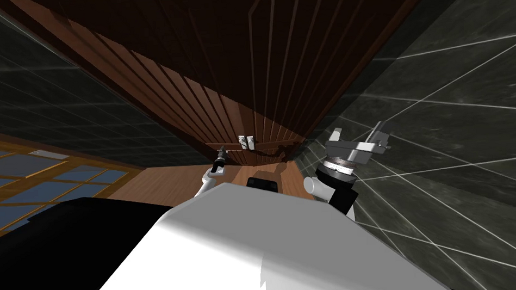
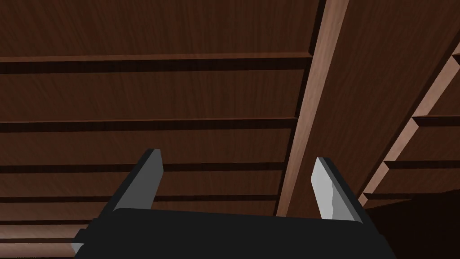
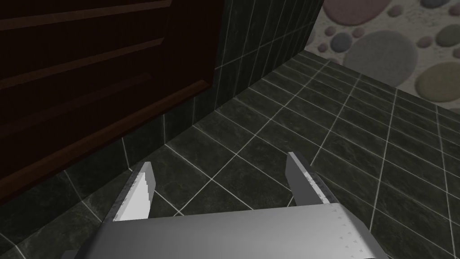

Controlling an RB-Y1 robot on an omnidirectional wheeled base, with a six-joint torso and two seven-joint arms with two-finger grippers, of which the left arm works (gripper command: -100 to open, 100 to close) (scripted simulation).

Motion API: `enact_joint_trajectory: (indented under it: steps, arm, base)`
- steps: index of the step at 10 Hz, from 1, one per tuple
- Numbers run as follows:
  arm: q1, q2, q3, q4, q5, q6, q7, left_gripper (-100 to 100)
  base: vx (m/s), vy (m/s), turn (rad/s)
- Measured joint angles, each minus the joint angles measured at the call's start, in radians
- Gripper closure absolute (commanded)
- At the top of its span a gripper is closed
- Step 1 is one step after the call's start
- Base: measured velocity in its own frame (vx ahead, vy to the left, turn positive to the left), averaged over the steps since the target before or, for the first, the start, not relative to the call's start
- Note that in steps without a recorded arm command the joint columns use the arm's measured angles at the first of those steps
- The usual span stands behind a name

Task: Pull the door open

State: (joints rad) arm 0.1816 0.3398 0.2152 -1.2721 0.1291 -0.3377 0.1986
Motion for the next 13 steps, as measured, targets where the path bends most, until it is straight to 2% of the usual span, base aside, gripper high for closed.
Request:
enact_joint_trajectory:
  steps: [3,5,6,11,13]
  arm:
    - [-0.030,-0.013,-0.022,0.005,-0.003,-0.007,-0.001,-100]
    - [-0.045,-0.027,-0.043,-0.029,-0.006,0.009,0.000,-100]
    - [-0.047,-0.028,-0.045,-0.030,-0.006,0.010,0.000,100]
    - [-0.047,-0.032,-0.051,-0.028,-0.007,0.010,0.000,100]
    - [-0.043,-0.029,-0.048,-0.024,-0.007,0.007,0.000,100]
  base:
    - [0.224,-0.106,-0.161]
    - [0.126,-0.125,-0.051]
    - [-0.006,0.004,0.010]
    - [-0.014,0.011,-0.013]
    - [-0.151,0.105,0.121]
